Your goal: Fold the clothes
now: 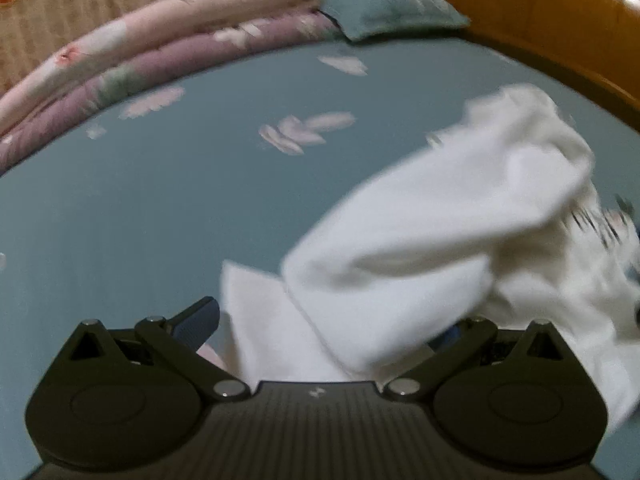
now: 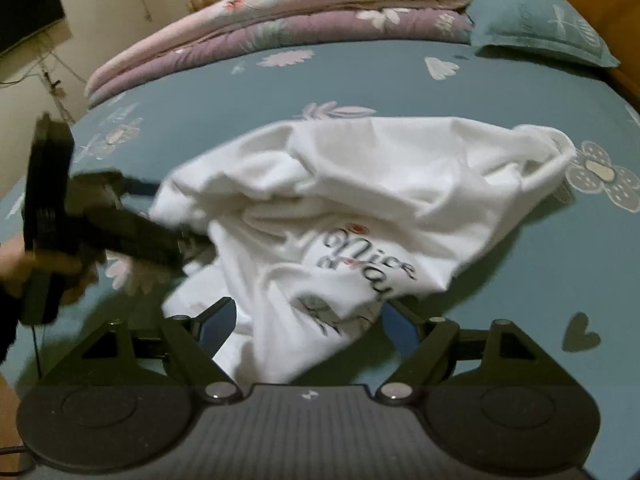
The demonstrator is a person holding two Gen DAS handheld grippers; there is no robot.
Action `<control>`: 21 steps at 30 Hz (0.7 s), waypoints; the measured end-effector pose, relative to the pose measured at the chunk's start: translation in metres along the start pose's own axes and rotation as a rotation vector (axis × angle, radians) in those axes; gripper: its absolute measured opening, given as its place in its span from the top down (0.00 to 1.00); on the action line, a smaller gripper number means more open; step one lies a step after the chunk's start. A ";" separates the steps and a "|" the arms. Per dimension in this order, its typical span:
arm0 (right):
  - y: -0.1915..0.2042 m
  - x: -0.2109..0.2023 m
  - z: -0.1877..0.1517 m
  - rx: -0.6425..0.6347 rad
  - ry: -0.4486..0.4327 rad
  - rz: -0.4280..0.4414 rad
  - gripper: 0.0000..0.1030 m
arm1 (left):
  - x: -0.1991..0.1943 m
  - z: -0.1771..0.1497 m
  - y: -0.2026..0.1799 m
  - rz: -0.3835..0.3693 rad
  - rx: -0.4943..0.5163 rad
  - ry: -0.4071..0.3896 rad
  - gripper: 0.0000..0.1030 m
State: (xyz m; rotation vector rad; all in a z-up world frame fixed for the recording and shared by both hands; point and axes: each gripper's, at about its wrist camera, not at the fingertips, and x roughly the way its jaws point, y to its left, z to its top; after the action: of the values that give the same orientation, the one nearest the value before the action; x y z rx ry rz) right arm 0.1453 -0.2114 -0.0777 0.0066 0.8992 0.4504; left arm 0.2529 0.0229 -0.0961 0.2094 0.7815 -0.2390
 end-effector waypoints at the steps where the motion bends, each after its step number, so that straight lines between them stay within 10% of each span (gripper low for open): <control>1: -0.002 0.001 0.000 0.001 0.000 -0.016 0.17 | 0.000 0.006 0.008 0.022 -0.028 -0.019 0.01; 6: -0.004 0.003 -0.001 0.002 -0.005 -0.018 0.15 | 0.008 0.028 0.045 0.076 -0.213 -0.047 0.01; 15: -0.002 0.008 0.002 -0.003 -0.003 0.003 0.14 | 0.027 0.020 0.011 -0.095 -0.051 0.034 0.01; 21: -0.002 0.009 0.000 0.003 0.005 0.001 0.14 | 0.011 0.032 0.004 -0.005 -0.007 -0.096 0.01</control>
State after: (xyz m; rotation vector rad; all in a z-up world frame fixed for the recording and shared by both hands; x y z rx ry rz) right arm 0.1507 -0.2099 -0.0853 0.0084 0.9043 0.4504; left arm 0.2827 0.0164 -0.0814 0.1880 0.6880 -0.2495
